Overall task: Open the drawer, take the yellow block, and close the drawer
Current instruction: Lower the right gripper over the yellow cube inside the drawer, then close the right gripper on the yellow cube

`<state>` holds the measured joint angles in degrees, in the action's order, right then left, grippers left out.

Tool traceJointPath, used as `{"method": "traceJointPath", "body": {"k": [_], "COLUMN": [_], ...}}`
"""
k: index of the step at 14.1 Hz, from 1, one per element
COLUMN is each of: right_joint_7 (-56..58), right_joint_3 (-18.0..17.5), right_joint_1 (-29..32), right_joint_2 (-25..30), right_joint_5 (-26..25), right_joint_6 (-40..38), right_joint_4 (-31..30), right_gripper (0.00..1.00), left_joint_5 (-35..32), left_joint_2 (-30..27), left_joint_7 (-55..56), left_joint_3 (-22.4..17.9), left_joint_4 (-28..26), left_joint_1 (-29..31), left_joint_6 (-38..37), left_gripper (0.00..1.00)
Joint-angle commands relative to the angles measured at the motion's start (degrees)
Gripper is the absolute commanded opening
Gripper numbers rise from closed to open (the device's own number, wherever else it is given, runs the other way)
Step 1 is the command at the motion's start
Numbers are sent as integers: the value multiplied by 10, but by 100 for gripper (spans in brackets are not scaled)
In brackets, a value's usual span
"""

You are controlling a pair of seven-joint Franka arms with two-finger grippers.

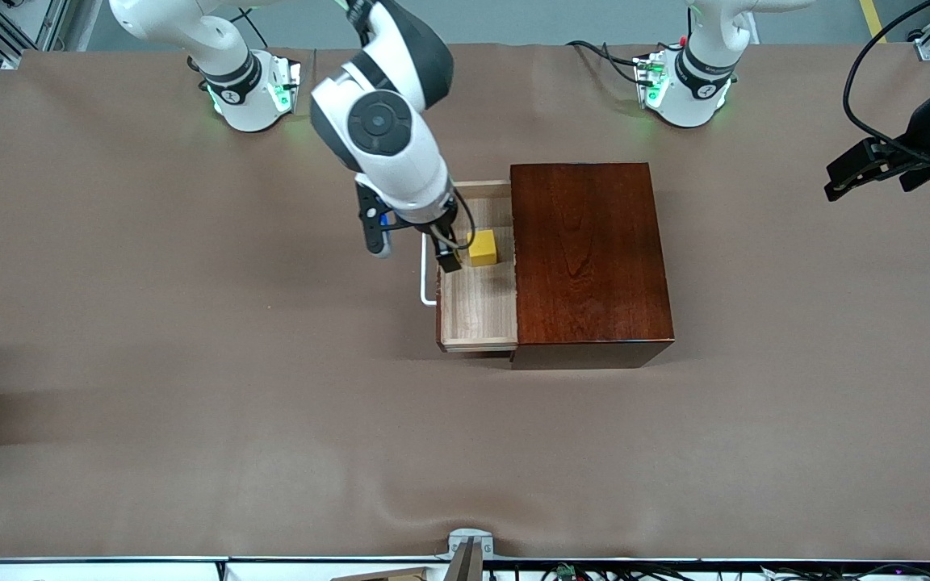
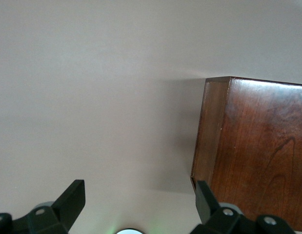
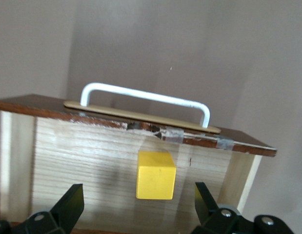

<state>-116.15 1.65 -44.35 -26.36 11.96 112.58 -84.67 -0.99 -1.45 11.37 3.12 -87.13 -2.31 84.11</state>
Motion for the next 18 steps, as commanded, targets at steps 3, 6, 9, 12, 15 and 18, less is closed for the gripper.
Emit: {"method": "traceJointPath", "body": {"k": [3,6,9,12,15,18], "right_joint_7": [-24,-36,-33,-31,-32,-32], "right_joint_3": [6,7,7,7,7,8], "right_joint_1": [-30,-39,-42,-43,-43,-43], "right_joint_2": [-40,-54,-74,-85,-90,-91], "right_joint_5": [6,3,-3,-8,-11,-15], "right_joint_6": [39,55,75,95,91,90], "right_joint_4": [12,12,12,11,7,4], "right_gripper": [100,100,100,100,100,100], "left_joint_5": [-2,-2,-2,-3,-4,-4], "left_joint_2": [-7,-7,-7,-7,-7,-7], "left_joint_7": [-10,-10,-9,-9,-9,-8], "left_joint_3": [-3,-3,-3,-3,-2,-1], "left_joint_4": [-5,-4,-4,-3,-3,-3], "left_joint_1": [-3,-3,-4,-5,-7,-7], "left_joint_6": [-1,-2,-1,-2,-2,-1], "left_gripper": [100,100,100,100,100,100]}}
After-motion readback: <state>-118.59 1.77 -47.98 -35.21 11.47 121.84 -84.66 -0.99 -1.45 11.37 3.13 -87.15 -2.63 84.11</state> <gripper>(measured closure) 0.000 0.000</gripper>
